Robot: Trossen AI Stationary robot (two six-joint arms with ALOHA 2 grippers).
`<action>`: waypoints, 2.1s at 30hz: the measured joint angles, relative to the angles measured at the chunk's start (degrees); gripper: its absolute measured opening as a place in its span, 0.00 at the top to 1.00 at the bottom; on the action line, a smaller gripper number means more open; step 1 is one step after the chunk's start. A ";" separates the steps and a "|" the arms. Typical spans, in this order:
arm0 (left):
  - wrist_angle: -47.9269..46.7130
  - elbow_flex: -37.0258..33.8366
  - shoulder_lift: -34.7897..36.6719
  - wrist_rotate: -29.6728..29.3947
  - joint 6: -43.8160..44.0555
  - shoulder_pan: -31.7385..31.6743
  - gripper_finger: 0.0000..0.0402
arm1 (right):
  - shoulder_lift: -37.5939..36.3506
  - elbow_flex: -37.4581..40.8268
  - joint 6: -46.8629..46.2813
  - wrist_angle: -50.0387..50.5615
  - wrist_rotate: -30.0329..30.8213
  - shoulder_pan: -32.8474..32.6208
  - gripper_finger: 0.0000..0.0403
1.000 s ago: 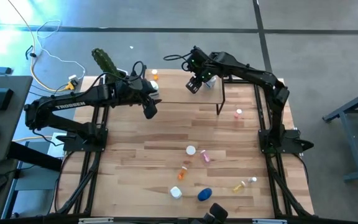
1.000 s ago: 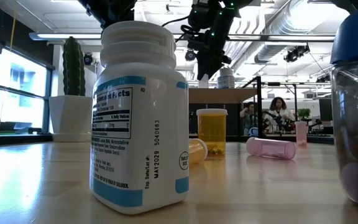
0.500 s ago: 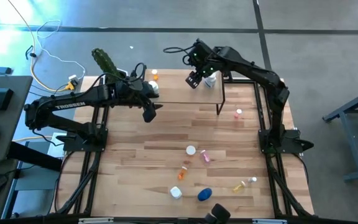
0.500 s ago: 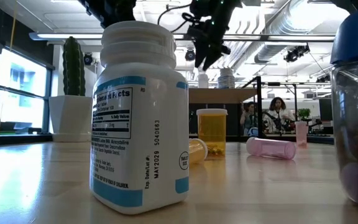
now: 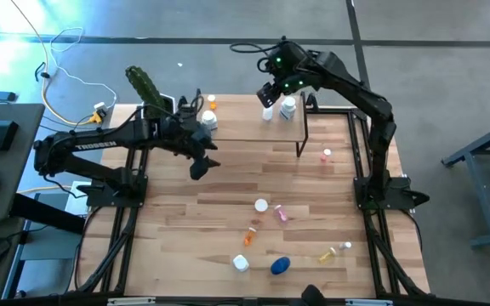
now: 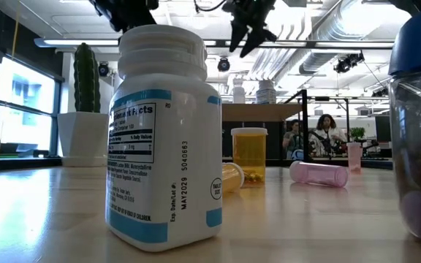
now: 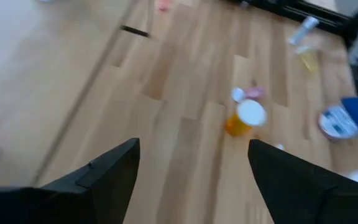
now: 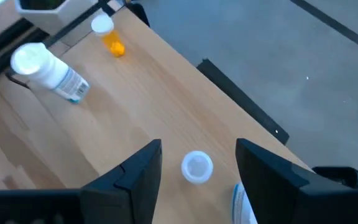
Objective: Pick and place medicine bottles onto shelf by color
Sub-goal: Put the white blue pill bottle on the shelf
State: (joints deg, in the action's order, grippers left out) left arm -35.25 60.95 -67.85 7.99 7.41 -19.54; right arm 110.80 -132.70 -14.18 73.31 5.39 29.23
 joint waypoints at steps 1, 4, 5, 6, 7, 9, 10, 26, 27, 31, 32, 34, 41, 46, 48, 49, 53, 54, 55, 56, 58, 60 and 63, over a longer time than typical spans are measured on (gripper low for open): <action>-0.09 0.00 0.00 0.20 -0.10 0.83 0.28 | 0.00 -1.05 -0.58 0.51 0.02 -0.21 0.51; -0.86 0.00 0.02 0.20 -0.10 3.54 0.28 | -0.75 -1.92 -1.89 2.38 -0.14 -1.43 0.51; -1.34 0.00 0.02 0.18 -0.12 4.40 0.28 | -1.51 -1.14 -2.04 2.75 -0.60 -1.81 0.51; -1.97 0.00 0.02 0.16 -0.12 5.18 0.28 | -2.12 -0.58 -2.12 3.45 -0.91 -2.46 0.51; -2.70 0.00 0.02 0.09 -0.12 5.95 0.28 | -2.68 -0.36 -2.40 4.53 -0.90 -3.14 0.51; -4.56 0.00 0.02 -0.05 -0.12 7.24 0.28 | -3.33 -0.37 -2.50 8.36 -0.77 -4.75 0.51; -5.30 0.00 0.02 -0.08 -0.12 7.79 0.28 | -3.45 -0.36 -2.50 10.13 -0.40 -5.73 0.51; -7.62 0.00 0.02 -0.26 0.95 16.69 0.29 | -9.85 15.32 -14.73 16.61 11.75 -25.51 0.51; -7.14 0.00 0.02 -0.26 0.95 17.55 0.29 | -11.21 18.06 -16.96 16.35 11.93 -26.52 0.51; -3.51 0.00 -0.12 -0.26 0.86 21.27 0.29 | -17.26 27.42 -25.41 12.86 12.07 -30.61 0.51; -2.25 0.00 -0.23 -0.26 0.49 22.19 0.29 | -18.48 29.25 -27.45 11.72 12.05 -31.63 0.51; -0.18 -0.04 -0.28 -0.95 -0.34 23.93 0.29 | -20.61 32.40 -31.22 9.93 12.03 -33.46 0.51; 8.95 0.01 -2.94 -4.82 -4.80 29.20 0.29 | -25.02 38.50 -41.43 6.31 13.56 -39.21 0.51; 14.44 -0.04 -7.04 -4.81 -8.08 32.83 0.29 | -25.14 38.59 -44.38 6.03 17.96 -42.07 0.51; 16.31 -0.04 -8.69 -4.79 -8.77 34.16 0.29 | -25.16 38.59 -44.72 6.04 18.23 -42.46 0.51; 17.25 -0.04 -9.49 -4.80 -9.34 34.77 0.29 | -25.14 38.59 -44.91 6.04 18.25 -42.53 0.51; 19.89 -0.04 -12.96 -4.81 -10.62 36.49 0.29 | -25.14 38.59 -43.94 6.10 18.38 -42.38 0.51; 20.70 -0.04 -13.76 -4.79 -10.61 36.74 0.29 | -25.14 38.59 -43.74 6.11 18.48 -42.18 0.51; 21.91 -0.04 -14.69 -4.80 -10.57 36.98 0.29 | -25.14 38.59 -43.57 6.10 18.61 -41.97 0.51; 23.08 -0.04 -15.59 -4.79 -10.07 37.16 0.29 | -25.14 38.59 -43.59 6.09 18.62 -41.77 0.51; 24.50 -0.04 -17.41 -4.76 -9.68 37.47 0.29 | -25.14 38.59 -43.57 6.09 18.66 -41.34 0.51; 26.68 -0.04 -19.10 -4.79 -9.80 37.72 0.29 | -25.14 38.59 -43.40 6.09 18.69 -41.05 0.51; 28.61 -0.04 -21.43 -4.75 -11.06 38.06 0.29 | -25.14 38.59 -43.20 6.07 18.79 -40.58 0.51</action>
State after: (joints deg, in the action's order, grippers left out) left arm -6.64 60.90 -89.28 3.24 -3.65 18.52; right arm 85.67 -94.11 -57.39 79.38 24.18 -11.35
